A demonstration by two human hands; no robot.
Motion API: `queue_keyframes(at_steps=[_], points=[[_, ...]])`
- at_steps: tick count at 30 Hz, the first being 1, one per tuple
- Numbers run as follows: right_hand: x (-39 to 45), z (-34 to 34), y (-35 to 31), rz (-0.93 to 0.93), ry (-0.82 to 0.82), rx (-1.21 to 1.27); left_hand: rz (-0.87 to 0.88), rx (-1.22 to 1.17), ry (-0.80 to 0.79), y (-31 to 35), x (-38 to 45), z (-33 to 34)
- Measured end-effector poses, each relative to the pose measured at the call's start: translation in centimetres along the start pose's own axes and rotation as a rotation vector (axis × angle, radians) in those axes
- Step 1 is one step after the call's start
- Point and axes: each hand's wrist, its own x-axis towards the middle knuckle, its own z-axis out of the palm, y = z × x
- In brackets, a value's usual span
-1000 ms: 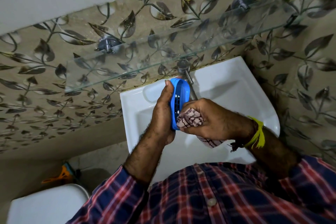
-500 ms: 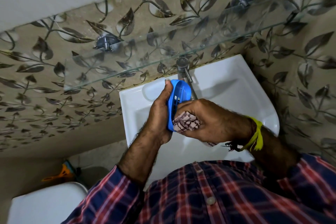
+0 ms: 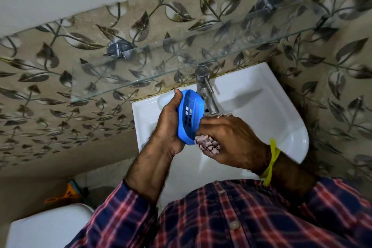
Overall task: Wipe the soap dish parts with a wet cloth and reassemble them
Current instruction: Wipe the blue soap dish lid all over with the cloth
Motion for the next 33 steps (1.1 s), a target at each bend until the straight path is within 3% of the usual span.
queue_keyframes(at_steps=[3, 6, 8, 11, 13, 18, 28, 33], points=[[0.2, 0.5, 0.2, -0.040, 0.108, 0.033, -0.044, 0.021, -0.025, 0.9, 0.1, 0.2], [0.8, 0.2, 0.5, 0.082, 0.224, 0.256, -0.012, 0.128, -0.077, 1.6, -0.1, 0.3], [1.3, -0.5, 0.9, 0.257, 0.281, 0.563, 0.213, 0.307, -0.064, 1.0, -0.3, -0.1], [1.8, -1.9, 1.1, 0.500, 0.292, 1.006, 0.810, 0.750, -0.195, -1.4, -0.3, -1.6], [1.8, -2.3, 1.3, 0.562, 0.237, 1.201, 0.945, 0.912, -0.270, -2.7, -0.1, -2.3], [2.0, -2.7, 0.3, 0.605, 0.105, 1.540, 0.999, 0.790, -0.252, -3.2, 0.6, -1.4], [1.2, -2.5, 0.1, 0.554, 0.081, 1.343, 0.764, 0.605, -0.239, -3.8, 0.3, -1.2], [1.7, -2.8, 0.3, 0.582, 0.146, 1.320, 0.678, 0.495, -0.232, -3.7, -0.3, -0.2]])
